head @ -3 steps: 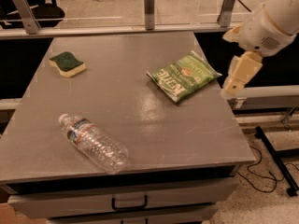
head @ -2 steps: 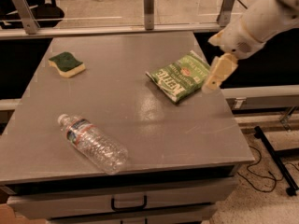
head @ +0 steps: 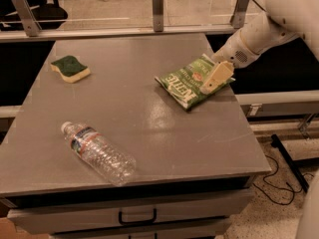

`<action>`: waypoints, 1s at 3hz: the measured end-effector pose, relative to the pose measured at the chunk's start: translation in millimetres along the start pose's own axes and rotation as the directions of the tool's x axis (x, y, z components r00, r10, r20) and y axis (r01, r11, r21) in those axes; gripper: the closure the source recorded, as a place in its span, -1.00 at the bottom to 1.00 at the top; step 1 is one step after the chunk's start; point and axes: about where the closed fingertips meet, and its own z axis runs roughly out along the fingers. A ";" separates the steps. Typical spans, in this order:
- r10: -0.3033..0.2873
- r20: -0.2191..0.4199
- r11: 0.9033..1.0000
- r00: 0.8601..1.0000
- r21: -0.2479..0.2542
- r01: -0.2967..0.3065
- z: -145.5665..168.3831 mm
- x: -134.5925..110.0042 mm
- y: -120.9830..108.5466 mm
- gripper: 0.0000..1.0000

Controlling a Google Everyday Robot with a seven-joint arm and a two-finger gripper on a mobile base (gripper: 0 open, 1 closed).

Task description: Pick green jalapeno chip bag

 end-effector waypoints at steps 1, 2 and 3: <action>0.058 0.010 0.998 0.998 -0.025 -0.057 11.8 4.5 -6.3 -0.17; 0.067 0.049 0.997 0.997 -0.047 -0.065 3.4 -5.2 -2.2 0.28; 0.019 0.140 0.996 0.990 -0.084 -0.007 -24.7 -38.6 16.8 0.76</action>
Offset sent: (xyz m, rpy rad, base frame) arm -0.0034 0.0076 0.0270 0.1399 0.0402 -0.0106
